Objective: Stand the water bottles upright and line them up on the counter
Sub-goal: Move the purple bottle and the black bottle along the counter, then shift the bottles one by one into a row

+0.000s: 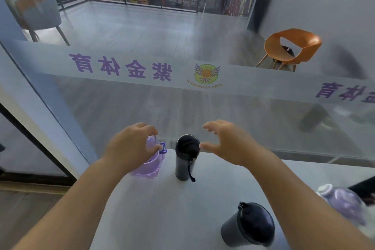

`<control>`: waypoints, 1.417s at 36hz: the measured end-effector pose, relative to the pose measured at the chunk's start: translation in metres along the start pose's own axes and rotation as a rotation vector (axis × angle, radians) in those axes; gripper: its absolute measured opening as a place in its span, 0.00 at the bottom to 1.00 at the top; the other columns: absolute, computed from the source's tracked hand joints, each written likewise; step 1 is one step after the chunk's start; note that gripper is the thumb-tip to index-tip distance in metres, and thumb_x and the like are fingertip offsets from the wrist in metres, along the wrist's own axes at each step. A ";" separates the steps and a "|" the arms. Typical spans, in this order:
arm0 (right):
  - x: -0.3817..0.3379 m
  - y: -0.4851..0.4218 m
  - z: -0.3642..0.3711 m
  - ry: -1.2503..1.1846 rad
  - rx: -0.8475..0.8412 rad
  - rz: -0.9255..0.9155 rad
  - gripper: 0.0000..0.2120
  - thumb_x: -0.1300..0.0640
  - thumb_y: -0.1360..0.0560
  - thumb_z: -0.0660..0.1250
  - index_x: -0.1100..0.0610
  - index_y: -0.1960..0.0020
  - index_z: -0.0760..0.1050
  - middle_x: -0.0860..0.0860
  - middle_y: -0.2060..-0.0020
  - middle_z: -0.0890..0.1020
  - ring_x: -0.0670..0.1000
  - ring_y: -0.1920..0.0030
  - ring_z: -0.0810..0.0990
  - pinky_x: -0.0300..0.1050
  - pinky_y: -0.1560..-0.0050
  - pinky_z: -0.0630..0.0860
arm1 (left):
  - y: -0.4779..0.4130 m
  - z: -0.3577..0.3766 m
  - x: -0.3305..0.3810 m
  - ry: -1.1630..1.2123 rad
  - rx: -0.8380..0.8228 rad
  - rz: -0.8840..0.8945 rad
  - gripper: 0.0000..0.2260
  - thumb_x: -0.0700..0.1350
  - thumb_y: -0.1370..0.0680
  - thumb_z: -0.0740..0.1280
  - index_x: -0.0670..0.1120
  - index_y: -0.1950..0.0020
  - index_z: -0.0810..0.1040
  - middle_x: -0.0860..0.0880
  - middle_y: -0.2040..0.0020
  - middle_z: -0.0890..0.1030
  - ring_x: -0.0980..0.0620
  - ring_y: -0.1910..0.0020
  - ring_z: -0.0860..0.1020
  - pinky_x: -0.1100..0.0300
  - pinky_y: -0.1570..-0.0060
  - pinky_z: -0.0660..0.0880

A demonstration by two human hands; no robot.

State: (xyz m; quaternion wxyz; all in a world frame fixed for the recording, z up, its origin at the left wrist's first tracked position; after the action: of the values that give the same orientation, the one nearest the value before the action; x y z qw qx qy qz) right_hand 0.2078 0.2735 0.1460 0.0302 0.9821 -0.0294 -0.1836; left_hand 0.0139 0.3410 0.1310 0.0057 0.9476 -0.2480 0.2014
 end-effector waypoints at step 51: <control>0.172 0.199 0.039 0.033 -0.211 0.108 0.32 0.49 0.31 0.69 0.47 0.29 0.64 0.48 0.35 0.69 0.54 0.38 0.69 0.47 0.41 0.72 | 0.055 0.133 0.211 -0.005 -0.400 0.107 0.34 0.50 0.34 0.73 0.57 0.32 0.63 0.53 0.37 0.71 0.49 0.40 0.71 0.56 0.43 0.71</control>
State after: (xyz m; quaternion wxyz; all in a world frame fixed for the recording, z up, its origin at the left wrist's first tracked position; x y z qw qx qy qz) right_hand 0.3443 0.0617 0.0616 0.1436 0.9734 -0.0623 -0.1675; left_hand 0.2065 0.1794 0.0850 0.1825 0.9135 -0.3331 0.1459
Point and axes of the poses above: each hand's wrist, its own y-axis away from the middle knuckle, its own z-axis out of the palm, x = y × z, the point moved 9 cm from there along -y, towards the middle knuckle
